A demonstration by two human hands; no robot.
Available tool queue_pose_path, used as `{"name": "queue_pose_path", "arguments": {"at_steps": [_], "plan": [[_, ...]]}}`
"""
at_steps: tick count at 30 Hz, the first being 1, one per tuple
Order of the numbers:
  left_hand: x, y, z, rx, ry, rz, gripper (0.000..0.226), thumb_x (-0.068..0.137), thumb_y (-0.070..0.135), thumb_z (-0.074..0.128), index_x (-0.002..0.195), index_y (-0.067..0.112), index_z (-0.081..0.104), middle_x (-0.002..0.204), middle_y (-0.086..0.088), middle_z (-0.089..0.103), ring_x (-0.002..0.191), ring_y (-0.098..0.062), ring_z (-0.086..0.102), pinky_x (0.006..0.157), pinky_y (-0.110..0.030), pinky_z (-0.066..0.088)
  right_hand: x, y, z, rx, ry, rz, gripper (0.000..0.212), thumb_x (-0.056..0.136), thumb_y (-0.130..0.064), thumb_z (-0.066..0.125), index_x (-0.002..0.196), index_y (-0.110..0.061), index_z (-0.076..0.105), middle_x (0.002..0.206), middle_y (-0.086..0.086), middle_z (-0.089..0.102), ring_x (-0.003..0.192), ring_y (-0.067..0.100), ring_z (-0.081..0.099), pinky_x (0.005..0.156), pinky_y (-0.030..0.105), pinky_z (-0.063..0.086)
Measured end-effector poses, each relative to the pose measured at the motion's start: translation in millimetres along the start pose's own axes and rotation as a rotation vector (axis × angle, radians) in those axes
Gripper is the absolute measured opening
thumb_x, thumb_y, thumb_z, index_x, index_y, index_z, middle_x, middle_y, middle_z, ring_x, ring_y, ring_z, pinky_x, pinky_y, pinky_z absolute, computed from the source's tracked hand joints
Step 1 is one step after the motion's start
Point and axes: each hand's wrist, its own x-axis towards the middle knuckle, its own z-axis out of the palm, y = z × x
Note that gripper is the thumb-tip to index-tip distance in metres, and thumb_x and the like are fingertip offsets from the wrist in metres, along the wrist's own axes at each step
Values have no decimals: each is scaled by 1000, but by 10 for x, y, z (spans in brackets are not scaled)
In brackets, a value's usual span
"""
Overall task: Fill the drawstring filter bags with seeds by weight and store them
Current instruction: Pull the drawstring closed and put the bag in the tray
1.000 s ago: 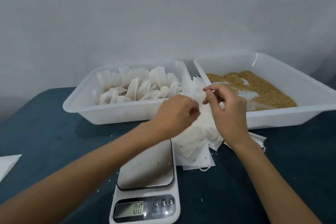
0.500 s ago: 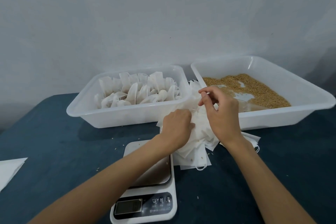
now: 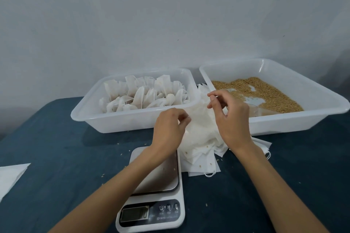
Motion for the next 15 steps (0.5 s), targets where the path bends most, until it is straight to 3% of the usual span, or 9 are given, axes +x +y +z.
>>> {"name": "queue_pose_path", "arguments": {"at_steps": [2, 6, 10, 13, 15], "plan": [[-78, -40, -88, -133, 16, -42, 17, 97, 20, 71, 80, 18, 72, 78, 12, 66, 59, -2, 53, 65, -24, 42, -17, -27, 8, -9, 18, -48, 10, 102, -20, 57, 105, -19, 67, 81, -11, 69, 80, -1, 66, 70, 5, 43], [-228, -131, -210, -402, 25, -173, 17, 100, 18, 69, 83, 16, 70, 72, 10, 62, 53, -9, 50, 52, -23, 43, -68, -87, 62, 7, 27, -103, 11, 102, -18, 58, 107, -17, 68, 85, -12, 68, 82, 2, 66, 74, 10, 46], [-300, -222, -322, -725, 16, -255, 19, 104, 13, 62, 97, -4, 66, 79, -15, 62, 64, -21, 56, 50, -26, 49, -138, -150, 126, 46, -55, -81, 12, 101, -19, 60, 108, -18, 69, 93, -15, 66, 85, 2, 63, 76, 8, 45], [-337, -307, -419, -923, 8, -300, 23, 104, 16, 61, 103, -7, 64, 87, -18, 67, 73, -28, 60, 54, -25, 52, -166, -176, 181, 95, -171, 35, 24, 100, -31, 60, 120, -19, 67, 110, -12, 65, 92, 3, 62, 81, 8, 46], [-367, -356, -462, -1013, -7, -329, 22, 103, 16, 60, 105, -5, 64, 87, -15, 69, 72, -24, 62, 53, -25, 52, -168, -194, 210, 257, -308, 245, 42, 95, -43, 61, 131, -22, 62, 120, -11, 65, 100, 4, 65, 87, 16, 52]]}}
